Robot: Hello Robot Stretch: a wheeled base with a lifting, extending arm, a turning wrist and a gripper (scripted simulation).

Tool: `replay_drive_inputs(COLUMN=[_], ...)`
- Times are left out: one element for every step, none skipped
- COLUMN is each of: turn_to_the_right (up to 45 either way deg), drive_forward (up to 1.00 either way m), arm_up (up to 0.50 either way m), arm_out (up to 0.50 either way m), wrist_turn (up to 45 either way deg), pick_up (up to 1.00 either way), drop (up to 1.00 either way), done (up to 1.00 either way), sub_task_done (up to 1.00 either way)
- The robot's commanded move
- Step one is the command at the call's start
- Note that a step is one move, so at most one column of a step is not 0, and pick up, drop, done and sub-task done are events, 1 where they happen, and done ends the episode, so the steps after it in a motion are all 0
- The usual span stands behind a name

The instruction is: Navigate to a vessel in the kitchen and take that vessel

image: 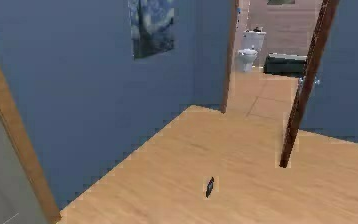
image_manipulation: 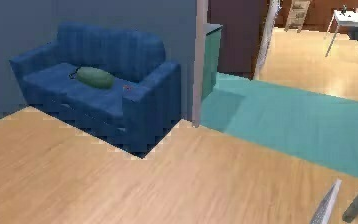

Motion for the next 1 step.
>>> replay_drive_inputs(turn_to_the_right=[45.0], drive_forward=[0.00], arm_up=[0.00], arm_out=[0.00], wrist_turn=[0.0], pick_up=[0.00], drop=[0.00], done=[0.00], sub_task_done=[0.00])
